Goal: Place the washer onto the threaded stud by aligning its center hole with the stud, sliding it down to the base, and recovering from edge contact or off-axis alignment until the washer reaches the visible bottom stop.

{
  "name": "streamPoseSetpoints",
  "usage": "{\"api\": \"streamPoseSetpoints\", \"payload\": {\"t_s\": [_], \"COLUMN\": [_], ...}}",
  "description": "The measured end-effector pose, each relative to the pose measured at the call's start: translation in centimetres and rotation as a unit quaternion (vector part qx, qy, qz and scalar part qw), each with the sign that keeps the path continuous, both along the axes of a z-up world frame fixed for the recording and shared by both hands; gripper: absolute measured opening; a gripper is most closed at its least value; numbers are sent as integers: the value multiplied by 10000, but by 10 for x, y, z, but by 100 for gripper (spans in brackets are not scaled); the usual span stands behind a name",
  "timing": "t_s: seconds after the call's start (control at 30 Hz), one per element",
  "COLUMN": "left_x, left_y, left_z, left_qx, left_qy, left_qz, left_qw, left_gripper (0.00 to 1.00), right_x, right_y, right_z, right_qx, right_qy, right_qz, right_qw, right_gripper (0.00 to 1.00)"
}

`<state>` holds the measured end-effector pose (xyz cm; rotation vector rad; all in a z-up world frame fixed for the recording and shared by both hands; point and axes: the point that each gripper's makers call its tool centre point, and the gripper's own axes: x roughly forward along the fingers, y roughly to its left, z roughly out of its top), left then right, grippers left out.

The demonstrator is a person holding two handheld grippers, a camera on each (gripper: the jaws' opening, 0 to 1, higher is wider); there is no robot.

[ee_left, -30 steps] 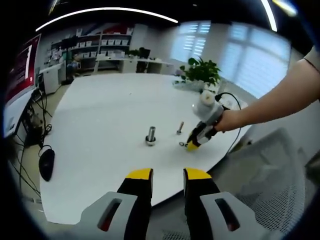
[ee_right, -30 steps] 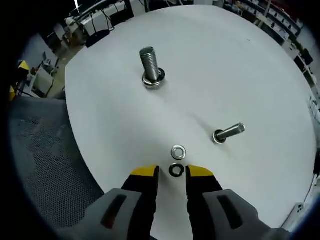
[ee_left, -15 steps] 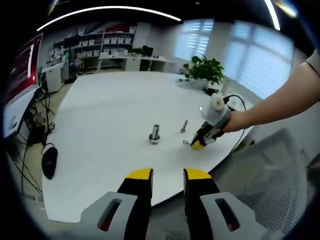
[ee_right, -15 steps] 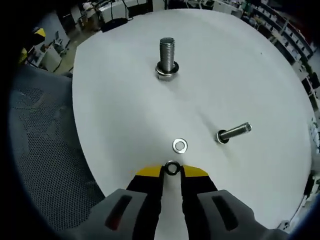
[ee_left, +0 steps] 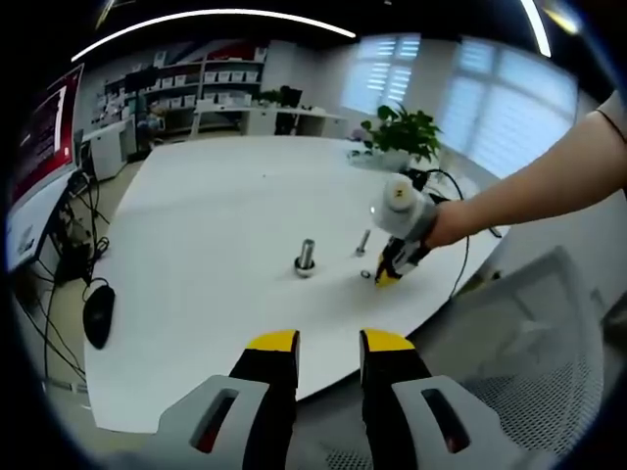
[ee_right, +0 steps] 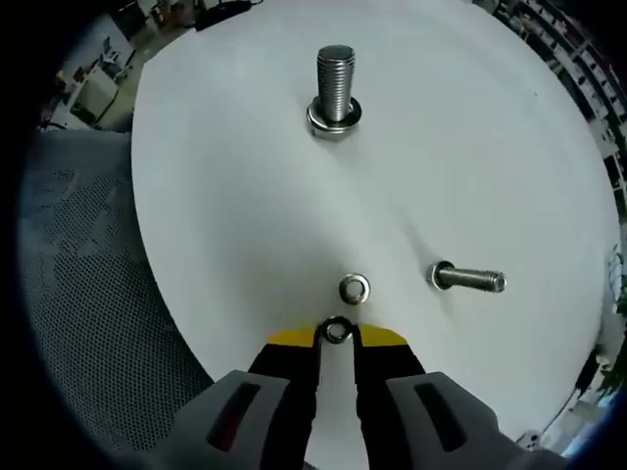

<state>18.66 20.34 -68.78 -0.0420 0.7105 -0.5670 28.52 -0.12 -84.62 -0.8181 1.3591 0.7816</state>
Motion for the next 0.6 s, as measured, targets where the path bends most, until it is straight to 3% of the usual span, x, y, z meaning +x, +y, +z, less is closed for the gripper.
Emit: {"api": "streamPoseSetpoints", "payload": {"t_s": [0.27,0.37,0.6], "left_x": [-1,1,3], "left_y": [3,2,2], "left_z": [-3,0,2], "left_qx": [29,36,29], "left_qy": [73,-27,-75], "left_qz": [68,52,60], "left_qw": [9999,10000,10000], "left_gripper": [23,23,23], "right_x": [0,0,-1], "right_y": [0,-1,-1], "right_z": [1,2,3], "right_qx": [-62,148,843], "right_qy": [-13,-29,-435], "right_qz": [45,30,129], "right_qw": [10000,9999,9954], "right_gripper": [15,14,14]}}
